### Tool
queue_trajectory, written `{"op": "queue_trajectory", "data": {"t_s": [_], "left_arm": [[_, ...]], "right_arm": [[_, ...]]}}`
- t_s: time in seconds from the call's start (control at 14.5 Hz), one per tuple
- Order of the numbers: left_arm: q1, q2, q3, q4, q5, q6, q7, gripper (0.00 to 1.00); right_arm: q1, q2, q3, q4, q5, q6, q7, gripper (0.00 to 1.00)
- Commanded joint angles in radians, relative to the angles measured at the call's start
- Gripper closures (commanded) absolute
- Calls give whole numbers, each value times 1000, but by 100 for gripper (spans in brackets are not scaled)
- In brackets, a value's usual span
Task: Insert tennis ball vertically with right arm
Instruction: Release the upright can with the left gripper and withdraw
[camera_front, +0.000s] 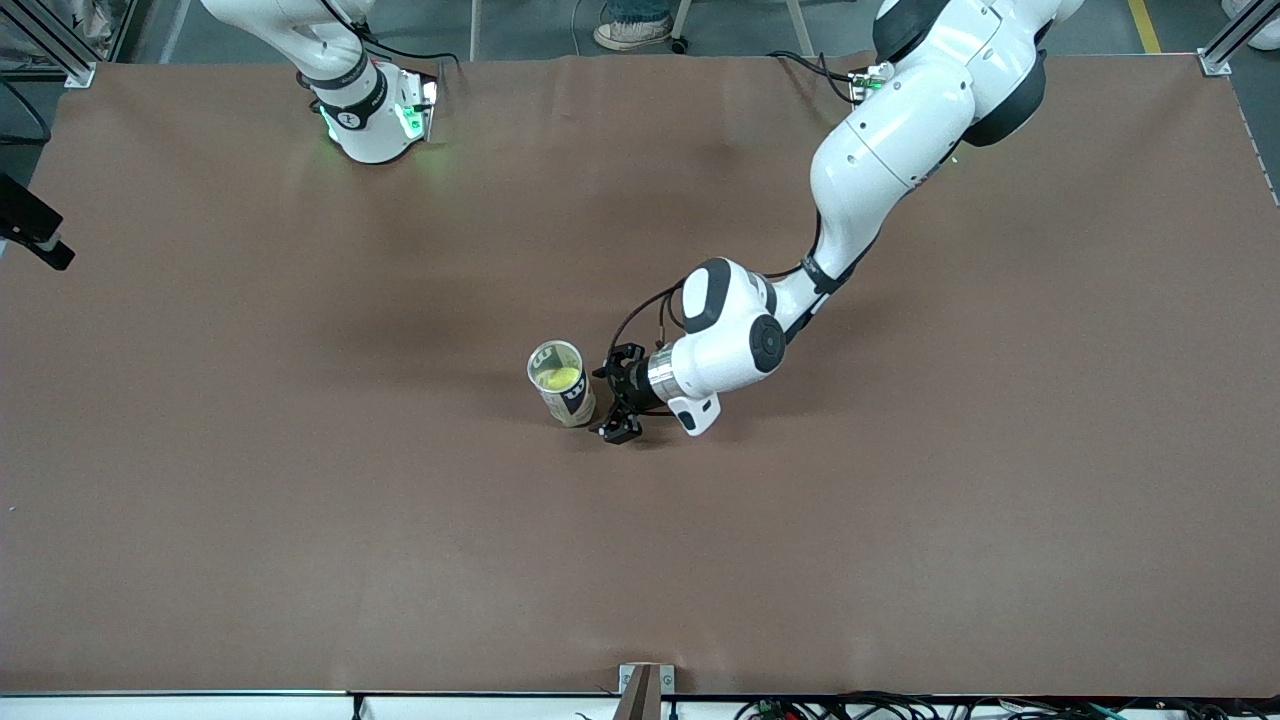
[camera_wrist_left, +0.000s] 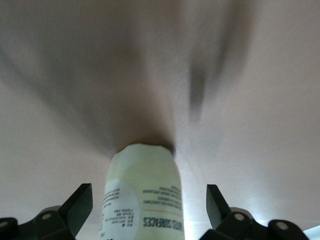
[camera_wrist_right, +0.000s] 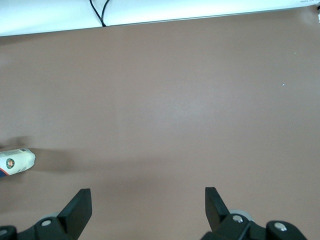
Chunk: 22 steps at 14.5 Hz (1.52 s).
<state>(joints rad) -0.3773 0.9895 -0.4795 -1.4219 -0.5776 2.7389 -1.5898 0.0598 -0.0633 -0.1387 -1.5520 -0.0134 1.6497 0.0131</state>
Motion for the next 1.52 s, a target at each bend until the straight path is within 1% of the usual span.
{"op": "queue_trajectory", "data": {"t_s": [0.0, 0.14, 0.21, 0.28, 0.34, 0.48, 0.62, 0.69, 0.76, 0.83, 0.96, 1.1, 1.24, 1.45], "left_arm": [[44, -77, -7, -93, -19, 1, 50, 0], [70, -121, -5, -139, -8, -11, 86, 0], [95, -146, -1, -155, -2, -46, 108, 0], [124, -163, -1, -160, 21, -112, 132, 0], [167, -175, 1, -158, 65, -196, 152, 0], [228, -195, -2, -155, 190, -305, 159, 0], [296, -221, -5, -149, 283, -396, 174, 0], [328, -241, -5, -147, 342, -462, 210, 0], [368, -265, -5, -146, 396, -528, 278, 0], [395, -285, -5, -146, 418, -577, 330, 0], [451, -340, -2, -146, 471, -668, 468, 0], [517, -386, -4, -146, 522, -741, 613, 0], [567, -437, -1, -146, 544, -781, 747, 0], [646, -503, -4, -146, 579, -832, 965, 0]], "right_arm": [[-18, 23, 16, -3, -7, -13, -13, 0], [-11, 20, 17, -25, -3, -24, -13, 0], [-6, 19, 21, -31, 0, -36, -13, 0], [-5, 16, 25, -33, 1, -39, -13, 0], [0, 14, 25, -34, 1, -39, -13, 0], [9, 13, 27, -36, 1, -39, -13, 0], [20, 8, 27, -40, 1, -39, -16, 0], [18, 7, 25, -40, 1, -45, -31, 0], [14, 7, 25, -40, 3, -68, -66, 0], [12, 5, 24, -40, 3, -92, -100, 0], [15, -7, 24, -40, 6, -120, -107, 0], [17, -13, 24, -39, 7, -120, -107, 0], [17, -12, 22, -40, 23, -120, -107, 0], [15, -12, 22, -42, 23, -128, -107, 0]]}}
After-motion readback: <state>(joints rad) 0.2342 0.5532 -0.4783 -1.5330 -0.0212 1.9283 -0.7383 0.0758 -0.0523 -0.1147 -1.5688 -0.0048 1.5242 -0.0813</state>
